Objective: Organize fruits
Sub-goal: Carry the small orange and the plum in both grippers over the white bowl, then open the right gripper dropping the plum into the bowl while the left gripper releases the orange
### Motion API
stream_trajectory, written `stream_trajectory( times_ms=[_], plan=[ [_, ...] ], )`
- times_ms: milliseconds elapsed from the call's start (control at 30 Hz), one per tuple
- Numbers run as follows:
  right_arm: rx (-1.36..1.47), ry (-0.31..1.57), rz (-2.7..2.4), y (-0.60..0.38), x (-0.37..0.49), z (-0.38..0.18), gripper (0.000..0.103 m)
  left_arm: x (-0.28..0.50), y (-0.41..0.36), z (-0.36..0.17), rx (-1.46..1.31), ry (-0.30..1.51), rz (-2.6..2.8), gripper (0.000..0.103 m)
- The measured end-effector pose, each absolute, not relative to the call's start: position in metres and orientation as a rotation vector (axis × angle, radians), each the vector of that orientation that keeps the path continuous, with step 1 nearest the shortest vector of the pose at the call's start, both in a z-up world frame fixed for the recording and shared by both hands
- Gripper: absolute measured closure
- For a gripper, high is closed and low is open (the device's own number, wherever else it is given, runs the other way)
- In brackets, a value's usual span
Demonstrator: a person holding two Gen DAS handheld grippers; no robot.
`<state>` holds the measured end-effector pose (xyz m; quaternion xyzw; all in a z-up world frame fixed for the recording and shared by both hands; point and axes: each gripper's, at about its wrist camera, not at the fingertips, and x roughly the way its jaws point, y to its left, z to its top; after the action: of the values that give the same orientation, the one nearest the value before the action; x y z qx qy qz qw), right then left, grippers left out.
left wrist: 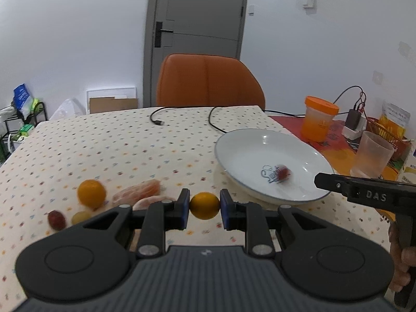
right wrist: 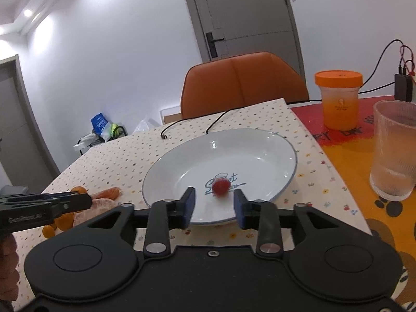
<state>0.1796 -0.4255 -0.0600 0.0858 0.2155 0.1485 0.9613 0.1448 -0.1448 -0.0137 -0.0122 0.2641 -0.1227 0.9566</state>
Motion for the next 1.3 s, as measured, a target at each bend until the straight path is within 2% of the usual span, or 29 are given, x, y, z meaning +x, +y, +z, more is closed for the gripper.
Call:
stream_trajectory(
  times_ms=[467,800,1033,1300],
  plan=[
    [0.243,0.41,0.273,-0.462,0.157,-0.061,0.057,0.179,-0.206,-0.01,0.041,0.541,-0.35,0.08],
    [0.255,0.418,0.257,-0.47,0.157,-0.068,0.056,0.184,-0.231,-0.011,0.06,0.55,-0.403,0.08],
    [0.253,0.417,0.262,-0.467,0.156,-0.067,0.052,0.178,-0.223,-0.009,0.066,0.561,-0.386,0.055],
    [0.241,0.408,0.273,-0.453,0.155,-0.061,0.045,0.168,-0.184,-0.007,0.039,0.565,-0.29,0.045]
  ],
)
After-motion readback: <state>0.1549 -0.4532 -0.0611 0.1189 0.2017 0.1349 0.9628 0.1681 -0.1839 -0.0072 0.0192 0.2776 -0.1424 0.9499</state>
